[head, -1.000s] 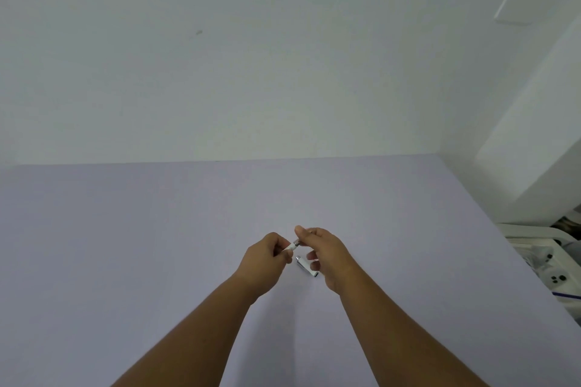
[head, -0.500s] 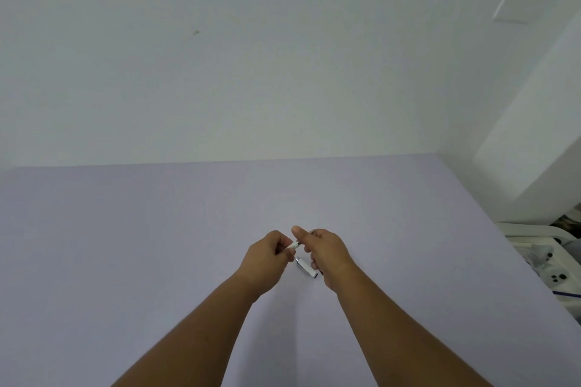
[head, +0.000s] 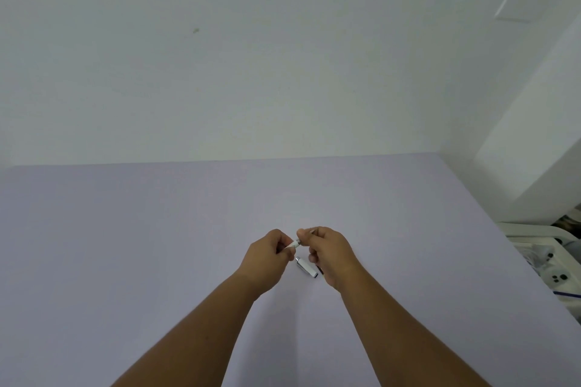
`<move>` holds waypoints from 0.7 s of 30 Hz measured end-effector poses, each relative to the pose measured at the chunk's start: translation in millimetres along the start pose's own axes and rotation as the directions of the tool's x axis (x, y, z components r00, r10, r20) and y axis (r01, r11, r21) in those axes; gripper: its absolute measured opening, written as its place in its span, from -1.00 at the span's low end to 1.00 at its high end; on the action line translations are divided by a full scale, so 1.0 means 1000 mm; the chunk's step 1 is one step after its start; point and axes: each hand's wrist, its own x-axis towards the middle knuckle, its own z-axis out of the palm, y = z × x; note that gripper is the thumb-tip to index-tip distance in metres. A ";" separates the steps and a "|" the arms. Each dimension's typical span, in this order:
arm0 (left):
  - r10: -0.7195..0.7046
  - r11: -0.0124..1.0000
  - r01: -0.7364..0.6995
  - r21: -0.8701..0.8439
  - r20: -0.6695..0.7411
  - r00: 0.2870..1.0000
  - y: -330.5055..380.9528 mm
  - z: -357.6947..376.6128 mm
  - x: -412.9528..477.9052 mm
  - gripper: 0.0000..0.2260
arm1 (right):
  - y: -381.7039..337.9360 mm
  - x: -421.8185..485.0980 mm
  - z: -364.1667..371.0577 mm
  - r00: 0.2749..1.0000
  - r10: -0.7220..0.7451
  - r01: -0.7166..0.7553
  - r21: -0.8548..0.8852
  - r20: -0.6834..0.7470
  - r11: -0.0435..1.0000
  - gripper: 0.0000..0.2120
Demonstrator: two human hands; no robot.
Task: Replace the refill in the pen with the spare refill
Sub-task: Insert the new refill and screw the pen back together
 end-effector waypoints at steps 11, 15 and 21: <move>0.013 1.000 -0.014 0.002 0.003 1.000 0.001 0.002 0.000 -0.90 | 0.000 -0.002 0.001 0.997 0.025 -0.034 -0.133 -0.068 0.991 -0.69; 0.008 1.000 -0.008 0.004 -0.007 1.000 0.001 0.002 0.000 -0.89 | 0.002 -0.002 -0.003 0.999 -0.030 0.029 0.005 0.033 1.000 -0.88; 0.014 1.000 -0.014 0.028 0.010 1.000 -0.001 0.004 -0.002 -0.89 | 0.002 -0.002 -0.003 1.000 0.020 -0.020 -0.078 -0.009 0.997 -0.77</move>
